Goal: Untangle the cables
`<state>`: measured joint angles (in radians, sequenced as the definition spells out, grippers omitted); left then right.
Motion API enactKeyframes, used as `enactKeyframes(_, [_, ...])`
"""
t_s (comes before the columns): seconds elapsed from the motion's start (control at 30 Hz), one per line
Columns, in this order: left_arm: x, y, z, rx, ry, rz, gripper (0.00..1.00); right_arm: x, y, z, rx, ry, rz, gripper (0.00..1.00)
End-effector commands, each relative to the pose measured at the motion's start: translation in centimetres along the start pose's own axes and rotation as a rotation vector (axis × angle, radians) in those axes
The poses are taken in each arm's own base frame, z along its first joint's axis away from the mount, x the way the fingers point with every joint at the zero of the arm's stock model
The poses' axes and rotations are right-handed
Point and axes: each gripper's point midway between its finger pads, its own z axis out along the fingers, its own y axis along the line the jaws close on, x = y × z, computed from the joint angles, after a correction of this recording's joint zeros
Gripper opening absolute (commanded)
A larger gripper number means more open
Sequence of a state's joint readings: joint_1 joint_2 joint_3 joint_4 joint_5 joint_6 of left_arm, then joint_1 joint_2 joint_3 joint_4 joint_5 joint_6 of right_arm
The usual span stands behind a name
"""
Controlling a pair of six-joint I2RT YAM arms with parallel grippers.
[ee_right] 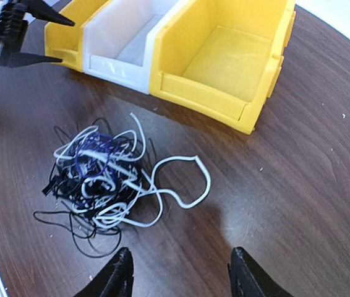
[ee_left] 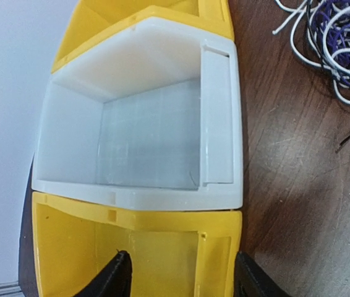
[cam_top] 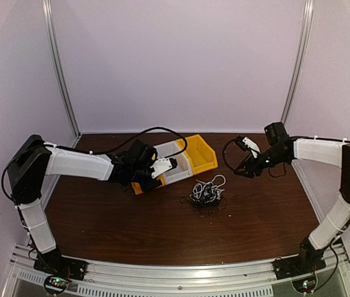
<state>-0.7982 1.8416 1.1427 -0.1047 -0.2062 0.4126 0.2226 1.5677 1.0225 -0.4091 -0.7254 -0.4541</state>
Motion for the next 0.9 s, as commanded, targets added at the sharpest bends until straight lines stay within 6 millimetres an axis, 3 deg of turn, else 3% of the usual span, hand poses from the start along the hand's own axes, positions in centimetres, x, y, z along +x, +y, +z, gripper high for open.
enactKeyframes(0.0, [-4.1, 2.5, -4.8, -0.041, -0.16, -0.118, 0.6, -0.9, -1.8, 3.2, -0.051, 0.045, 0.12, 0.51])
enactKeyframes(0.23, [-5.5, 1.8, -10.0, -0.003, -0.273, -0.362, 0.64, -0.8, -2.8, 7.2, -0.153, 0.094, 0.238, 0.49])
enactKeyframes(0.33, [-5.7, 1.2, -11.1, 0.056, -0.294, -0.495, 0.61, -0.3, -2.9, 8.3, -0.167, 0.114, 0.248, 0.48])
enactKeyframes(0.47, [-6.0, 0.0, -12.1, 0.101, -0.364, -0.592, 0.59, 0.6, -1.2, 9.5, -0.237, 0.162, 0.23, 0.44])
enactKeyframes(0.53, [-6.3, -0.2, -12.4, 0.106, -0.398, -0.618, 0.58, 0.8, -0.5, 10.1, -0.243, 0.177, 0.216, 0.34])
enactKeyframes(0.6, [-6.1, -0.5, -12.2, 0.107, -0.401, -0.634, 0.58, 0.6, -0.3, 10.4, -0.246, 0.18, 0.219, 0.15])
enactKeyframes(0.63, [-6.1, -0.7, -12.0, 0.11, -0.4, -0.638, 0.58, 0.4, -0.2, 10.5, -0.253, 0.177, 0.223, 0.04])
enactKeyframes(0.67, [-6.1, -0.9, -11.9, 0.113, -0.401, -0.638, 0.58, 0.2, -0.2, 10.3, -0.255, 0.175, 0.225, 0.0])
enactKeyframes(0.77, [-7.0, -1.6, -11.8, 0.128, -0.424, -0.615, 0.57, -1.9, 0.5, 8.2, -0.241, 0.143, 0.18, 0.0])
enactKeyframes(0.87, [-9.3, -2.7, -12.8, 0.172, -0.516, -0.551, 0.55, -5.3, 2.8, 4.4, -0.224, 0.084, 0.061, 0.0])
